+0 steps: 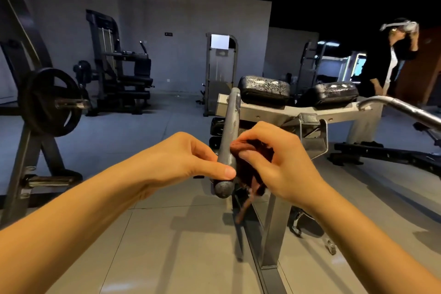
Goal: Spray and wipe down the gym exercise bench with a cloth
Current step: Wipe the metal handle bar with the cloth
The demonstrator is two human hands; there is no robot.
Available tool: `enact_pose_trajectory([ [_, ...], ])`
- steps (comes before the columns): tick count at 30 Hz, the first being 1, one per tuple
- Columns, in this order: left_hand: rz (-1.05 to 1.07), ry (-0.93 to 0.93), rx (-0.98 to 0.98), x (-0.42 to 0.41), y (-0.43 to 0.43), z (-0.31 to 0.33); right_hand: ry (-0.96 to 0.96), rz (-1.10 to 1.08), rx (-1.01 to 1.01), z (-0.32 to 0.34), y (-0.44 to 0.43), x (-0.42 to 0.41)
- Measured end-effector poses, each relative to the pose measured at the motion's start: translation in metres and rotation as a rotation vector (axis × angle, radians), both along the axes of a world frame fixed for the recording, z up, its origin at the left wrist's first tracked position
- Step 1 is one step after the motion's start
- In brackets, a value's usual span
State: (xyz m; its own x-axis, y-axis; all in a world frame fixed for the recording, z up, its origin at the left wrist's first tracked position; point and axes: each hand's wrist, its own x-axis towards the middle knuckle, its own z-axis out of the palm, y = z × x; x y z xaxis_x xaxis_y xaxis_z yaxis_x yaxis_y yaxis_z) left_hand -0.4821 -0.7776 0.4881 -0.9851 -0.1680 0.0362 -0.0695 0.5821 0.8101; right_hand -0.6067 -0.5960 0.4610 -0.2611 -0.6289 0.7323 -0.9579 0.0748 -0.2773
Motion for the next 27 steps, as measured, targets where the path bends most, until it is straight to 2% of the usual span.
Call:
enact_pose_trajectory([
  [3, -0.028, 0.005, -0.050, -0.001, -0.004, -0.001, 0.060, -0.067, 0.027, 0.022, -0.016, -0.022],
  [8, -0.035, -0.041, -0.097, -0.002, -0.006, 0.001, 0.019, -0.333, 0.132, 0.071, -0.068, -0.092],
  [12, 0.013, -0.035, -0.105, -0.013, -0.012, 0.006, -0.031, -0.208, 0.095, 0.051, -0.044, -0.054],
  [16, -0.041, -0.025, -0.072, -0.027, -0.017, 0.008, 0.050, -0.058, 0.148, 0.026, -0.009, -0.011],
  [23, -0.050, -0.028, -0.169, -0.029, -0.024, 0.006, -0.007, -0.312, 0.107, 0.076, -0.074, -0.114],
  [27, -0.041, -0.004, -0.152, -0.030, -0.025, 0.006, -0.075, -0.371, 0.067, 0.077, -0.086, -0.127],
])
